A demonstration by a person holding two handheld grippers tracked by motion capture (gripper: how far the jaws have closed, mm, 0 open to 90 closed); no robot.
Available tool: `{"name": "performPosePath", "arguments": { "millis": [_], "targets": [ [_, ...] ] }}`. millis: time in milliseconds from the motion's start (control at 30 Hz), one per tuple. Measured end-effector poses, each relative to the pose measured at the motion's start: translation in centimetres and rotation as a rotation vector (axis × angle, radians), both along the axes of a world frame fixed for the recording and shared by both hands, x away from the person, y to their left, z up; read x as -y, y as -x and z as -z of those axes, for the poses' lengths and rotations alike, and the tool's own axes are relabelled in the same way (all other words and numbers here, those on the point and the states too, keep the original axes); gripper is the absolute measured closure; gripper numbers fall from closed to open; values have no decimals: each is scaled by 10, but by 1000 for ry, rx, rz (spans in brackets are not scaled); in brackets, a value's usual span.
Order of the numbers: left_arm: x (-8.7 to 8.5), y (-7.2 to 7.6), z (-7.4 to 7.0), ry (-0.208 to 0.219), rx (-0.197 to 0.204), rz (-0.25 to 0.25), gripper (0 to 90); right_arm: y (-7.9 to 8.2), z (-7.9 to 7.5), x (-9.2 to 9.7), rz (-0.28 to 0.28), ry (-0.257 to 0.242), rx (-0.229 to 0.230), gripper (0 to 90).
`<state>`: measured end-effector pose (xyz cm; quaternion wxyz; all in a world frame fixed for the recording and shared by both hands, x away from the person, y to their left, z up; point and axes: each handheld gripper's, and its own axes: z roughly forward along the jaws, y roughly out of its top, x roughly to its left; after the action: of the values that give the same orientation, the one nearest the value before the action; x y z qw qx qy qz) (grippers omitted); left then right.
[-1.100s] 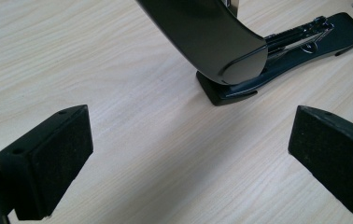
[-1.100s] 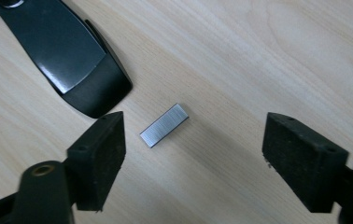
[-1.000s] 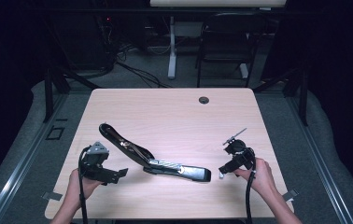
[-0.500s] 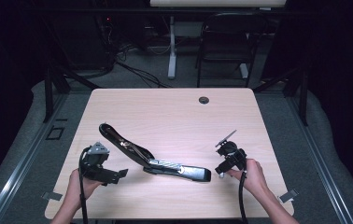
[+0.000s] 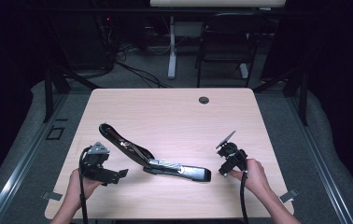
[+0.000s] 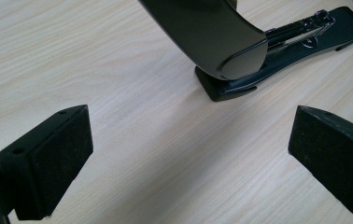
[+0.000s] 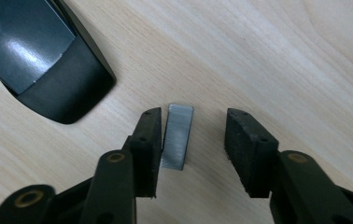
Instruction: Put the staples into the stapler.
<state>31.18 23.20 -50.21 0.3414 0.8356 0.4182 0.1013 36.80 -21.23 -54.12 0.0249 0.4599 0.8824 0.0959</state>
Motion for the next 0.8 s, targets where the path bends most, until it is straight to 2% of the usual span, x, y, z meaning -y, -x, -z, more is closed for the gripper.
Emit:
{"name": "performPosePath", "arguments": {
  "millis": [167, 200, 233, 333, 633, 767, 800],
  "targets": [
    [0, 0, 0, 0, -5, 1, 1, -2, -4, 2, -16, 19, -10, 613],
    [0, 0, 0, 0, -5, 1, 1, -1, -2, 0, -1, -2, 9, 624],
    [1, 0, 1, -4, -8, 3, 1, -3, -5, 0, -31, 22, -12, 634],
    [1, 0, 0, -7, -11, 9, 1, -5, -7, -5, -55, 28, -16, 663],
    [1, -1, 1, -11, -16, 7, 2, -11, -6, -14, -86, 53, -22, 728],
    [2, -1, 1, -12, -18, 8, 2, -11, -5, -14, -87, 54, -37, 733],
    [2, -1, 1, -12, -18, 8, 2, -12, -6, -14, -97, 69, -45, 738]
  ]
}}
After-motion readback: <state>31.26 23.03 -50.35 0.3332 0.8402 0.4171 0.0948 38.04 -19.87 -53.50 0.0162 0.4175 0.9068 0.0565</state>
